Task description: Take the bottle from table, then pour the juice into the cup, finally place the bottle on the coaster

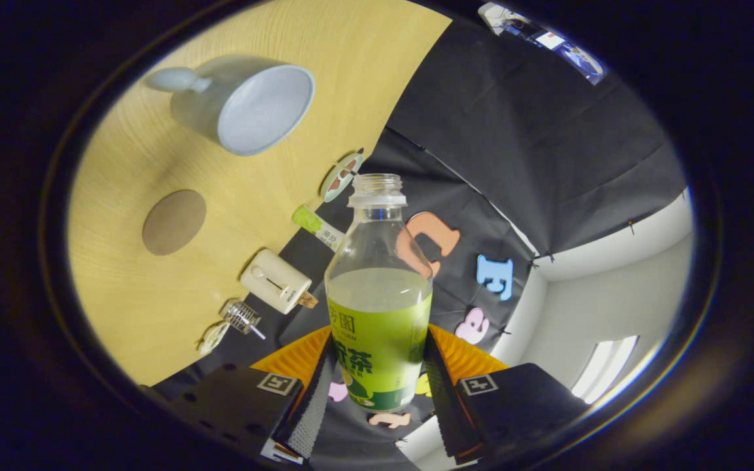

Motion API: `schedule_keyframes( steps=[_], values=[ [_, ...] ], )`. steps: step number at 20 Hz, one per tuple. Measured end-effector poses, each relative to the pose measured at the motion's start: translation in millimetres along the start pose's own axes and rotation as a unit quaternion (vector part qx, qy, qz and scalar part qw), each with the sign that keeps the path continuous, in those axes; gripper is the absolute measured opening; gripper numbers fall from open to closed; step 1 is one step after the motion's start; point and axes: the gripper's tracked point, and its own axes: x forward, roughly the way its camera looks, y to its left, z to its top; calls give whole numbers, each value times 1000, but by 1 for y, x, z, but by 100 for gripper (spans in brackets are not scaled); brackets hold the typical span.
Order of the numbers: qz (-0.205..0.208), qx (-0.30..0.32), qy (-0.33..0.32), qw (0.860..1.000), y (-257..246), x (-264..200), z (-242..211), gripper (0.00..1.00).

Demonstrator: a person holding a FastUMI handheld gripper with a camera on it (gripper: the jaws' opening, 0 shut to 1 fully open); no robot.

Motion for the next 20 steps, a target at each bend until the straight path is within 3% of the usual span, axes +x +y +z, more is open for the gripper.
schedule_keyframes(
  steps=[11, 16, 20],
  values=[
    [4, 40, 11, 999, 4, -6, -1, 76],
    [17, 121, 35, 992, 9, -10, -14, 76],
    [53, 233, 61, 969, 26, -13, -27, 76]
  ],
)
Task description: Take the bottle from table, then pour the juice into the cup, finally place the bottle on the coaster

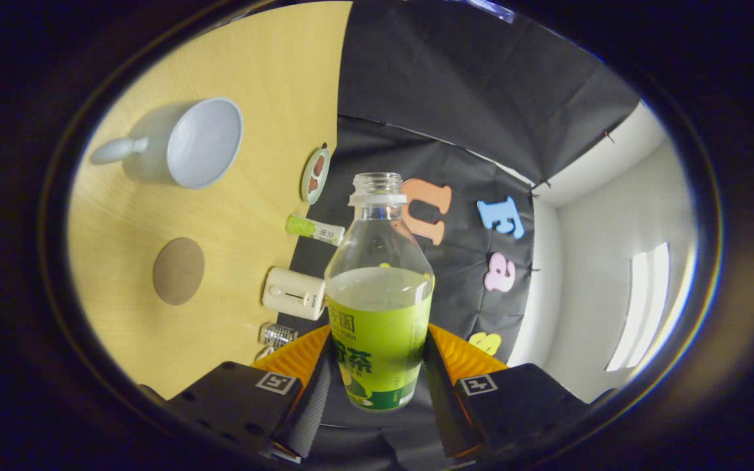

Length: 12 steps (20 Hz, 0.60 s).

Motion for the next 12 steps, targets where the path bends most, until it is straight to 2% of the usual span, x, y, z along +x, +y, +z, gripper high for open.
schedule_keyframes(
  steps=[3, 7, 10, 12],
  values=[
    [19, 91, 10, 996, 0, -6, -5, 76],
    [32, 186, 16, 982, -3, -14, -10, 76],
    [32, 258, 21, 965, -7, -21, -20, 76],
    [34, 318, 25, 947, -10, -21, -27, 76]
  ],
)
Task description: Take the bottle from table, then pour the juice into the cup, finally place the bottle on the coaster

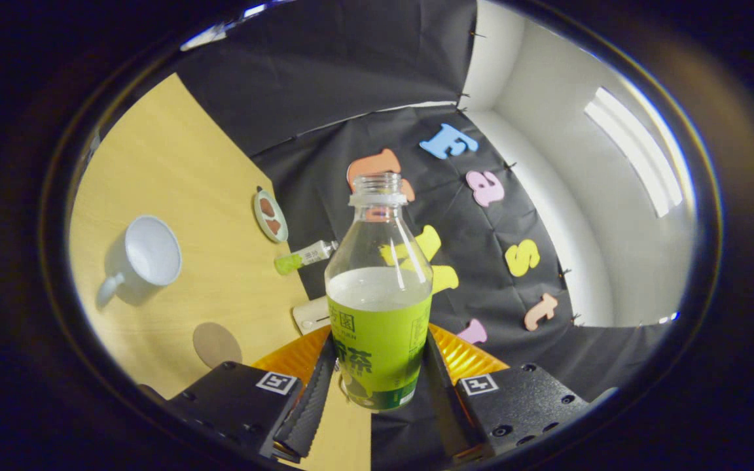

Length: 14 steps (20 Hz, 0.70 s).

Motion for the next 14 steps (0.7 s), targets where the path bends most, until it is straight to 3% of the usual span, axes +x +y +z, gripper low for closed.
schedule_keyframes(
  steps=[3, 7, 14],
  values=[
    [11, 107, -2, 994, -11, -3, -1, 76],
    [23, 215, -9, 976, -29, -1, 7, 76],
    [69, 383, -14, 921, -28, 18, 15, 75]
  ],
)
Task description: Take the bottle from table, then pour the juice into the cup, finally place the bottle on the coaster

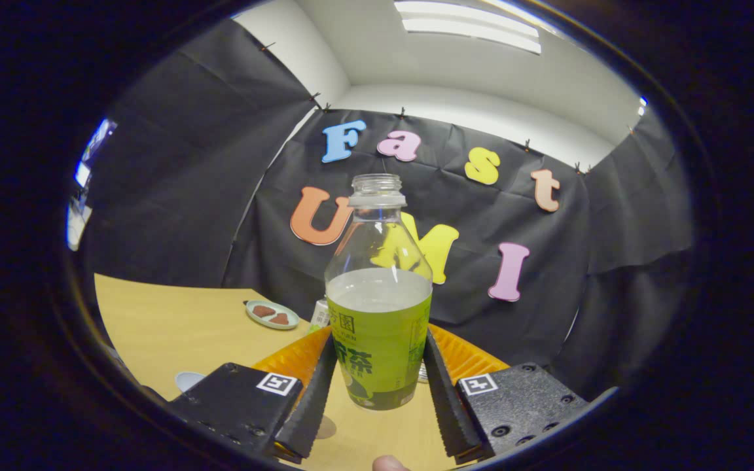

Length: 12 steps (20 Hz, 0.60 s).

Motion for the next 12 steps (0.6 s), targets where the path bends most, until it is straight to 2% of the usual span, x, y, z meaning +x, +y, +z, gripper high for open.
schedule_keyframes(
  steps=[5, 12],
  values=[
    [24, 63, 26, 997, 11, 28, -26, 76],
    [44, 85, 63, 993, 34, 60, -76, 76]
  ],
)
